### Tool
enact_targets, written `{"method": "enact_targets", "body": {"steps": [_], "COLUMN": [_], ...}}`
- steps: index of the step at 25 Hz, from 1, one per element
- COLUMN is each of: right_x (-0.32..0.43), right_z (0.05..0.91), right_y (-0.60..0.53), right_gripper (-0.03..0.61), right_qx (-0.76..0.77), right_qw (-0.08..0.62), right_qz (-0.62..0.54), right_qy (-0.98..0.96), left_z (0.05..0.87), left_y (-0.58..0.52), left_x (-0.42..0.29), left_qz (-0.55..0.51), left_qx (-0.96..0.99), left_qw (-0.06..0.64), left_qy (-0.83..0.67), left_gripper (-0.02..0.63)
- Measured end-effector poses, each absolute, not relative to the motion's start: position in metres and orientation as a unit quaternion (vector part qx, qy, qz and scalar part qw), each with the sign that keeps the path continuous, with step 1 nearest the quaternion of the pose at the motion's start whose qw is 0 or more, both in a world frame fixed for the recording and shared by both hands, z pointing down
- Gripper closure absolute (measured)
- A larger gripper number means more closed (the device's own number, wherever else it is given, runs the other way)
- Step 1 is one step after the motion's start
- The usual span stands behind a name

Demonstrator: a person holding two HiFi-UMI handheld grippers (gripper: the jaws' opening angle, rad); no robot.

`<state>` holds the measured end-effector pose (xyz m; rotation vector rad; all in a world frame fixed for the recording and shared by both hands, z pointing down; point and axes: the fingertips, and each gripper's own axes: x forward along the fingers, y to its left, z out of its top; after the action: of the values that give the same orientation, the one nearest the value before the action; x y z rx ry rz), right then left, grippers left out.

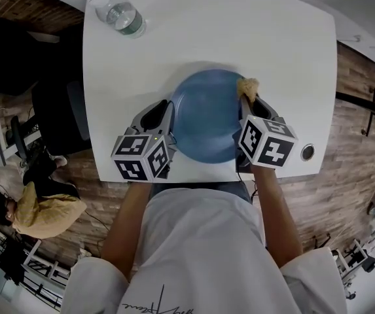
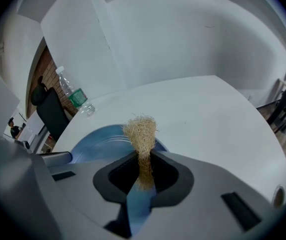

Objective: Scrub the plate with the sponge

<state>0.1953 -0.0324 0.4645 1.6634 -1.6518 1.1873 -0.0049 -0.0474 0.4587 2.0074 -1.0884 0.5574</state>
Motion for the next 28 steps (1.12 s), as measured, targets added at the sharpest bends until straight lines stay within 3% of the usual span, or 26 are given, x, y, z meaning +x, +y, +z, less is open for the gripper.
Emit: {"method": "enact_targets", "body": {"steps": [5,28], "right_x": [0.198,0.176], "right_z": [0.465,0.468], "right_y": [-0.036,-0.062], "right_gripper": [0.534,0.532], "right_qx": [0.624,0.607], "right_qw": [0.252,0.299], "right_qz": [0.445,0.424], "right_qy": [-0.591,-0.601], "left_z": [0.459,0.460], "left_y": [-0.049,-0.053], "left_x": [0.001,0.004], "left_qz": [0.210,0.203], "left_qx": [0.797,0.813], "left_qw": [0.384,0.375], "left_qy": [-0.417,-0.397], "left_gripper": [0.600,0.595]}}
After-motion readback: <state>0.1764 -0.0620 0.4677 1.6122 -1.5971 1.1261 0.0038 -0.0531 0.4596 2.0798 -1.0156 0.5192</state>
